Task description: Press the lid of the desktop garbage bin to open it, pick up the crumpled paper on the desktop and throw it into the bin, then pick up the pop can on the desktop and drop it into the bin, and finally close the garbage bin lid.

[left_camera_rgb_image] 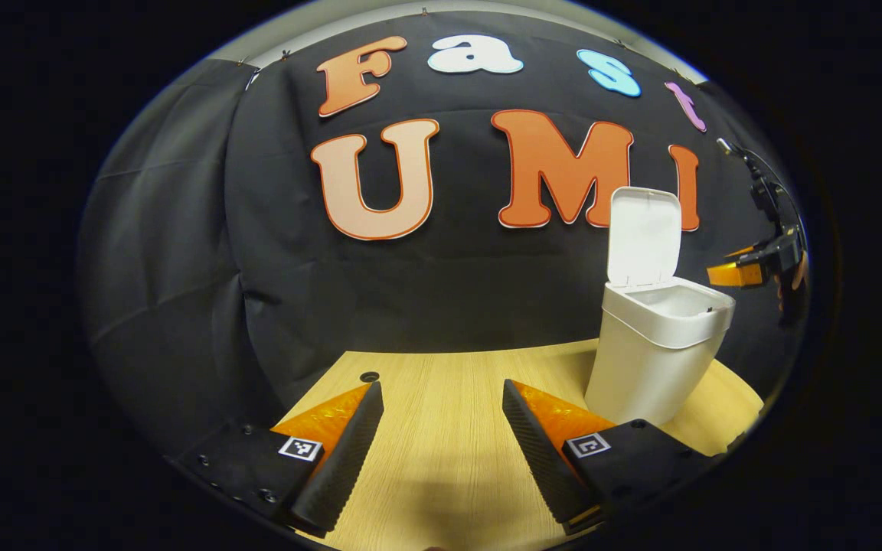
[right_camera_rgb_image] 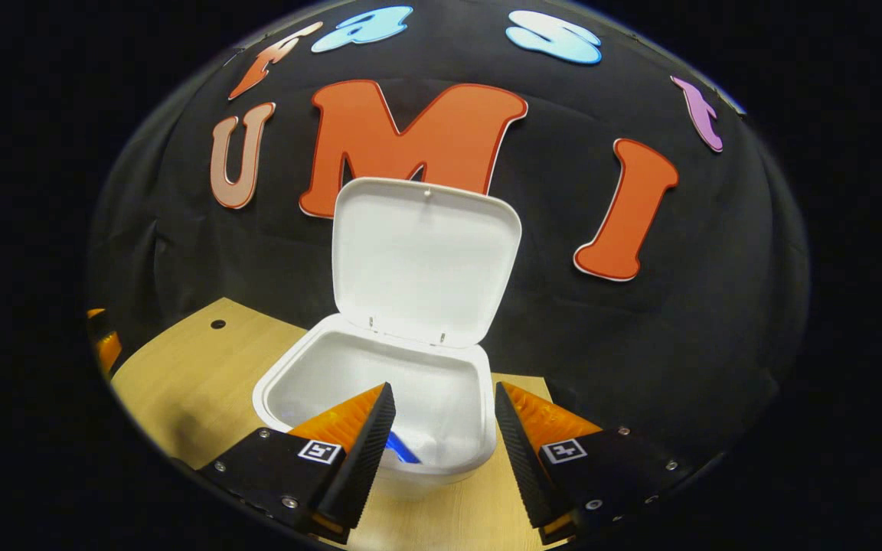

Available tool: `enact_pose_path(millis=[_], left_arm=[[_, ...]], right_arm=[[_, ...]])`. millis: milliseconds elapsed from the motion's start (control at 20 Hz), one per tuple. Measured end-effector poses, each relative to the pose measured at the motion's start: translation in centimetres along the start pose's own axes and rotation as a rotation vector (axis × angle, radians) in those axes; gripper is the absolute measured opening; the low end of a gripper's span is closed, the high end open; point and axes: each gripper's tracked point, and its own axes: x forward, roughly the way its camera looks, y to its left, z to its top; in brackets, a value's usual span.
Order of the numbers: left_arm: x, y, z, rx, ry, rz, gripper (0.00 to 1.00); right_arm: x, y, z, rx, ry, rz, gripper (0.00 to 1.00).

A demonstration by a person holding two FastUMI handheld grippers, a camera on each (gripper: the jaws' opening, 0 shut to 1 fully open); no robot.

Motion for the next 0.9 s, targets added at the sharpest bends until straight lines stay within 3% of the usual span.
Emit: enact_pose_path(millis=[300,600,900], left_arm=[[0.3,0.3,-0.1,-0.005,-0.004,-0.007,1.0],[0.3,2.1,-1.3,-0.03,0.021,0.027,1.0],[0.3,4.6,-2.6,-0.06,0.045,0.08,1.0]], right_arm=[[0.2,-0.6,6.0,-0.026,-0.107,-0.035,0.8],[1.0,-1.6,13.7,-0.038,-0.241,-0.069,0.8],[2.4,-1.6,18.7,-0.031,-0.327,-0.086,0.8]])
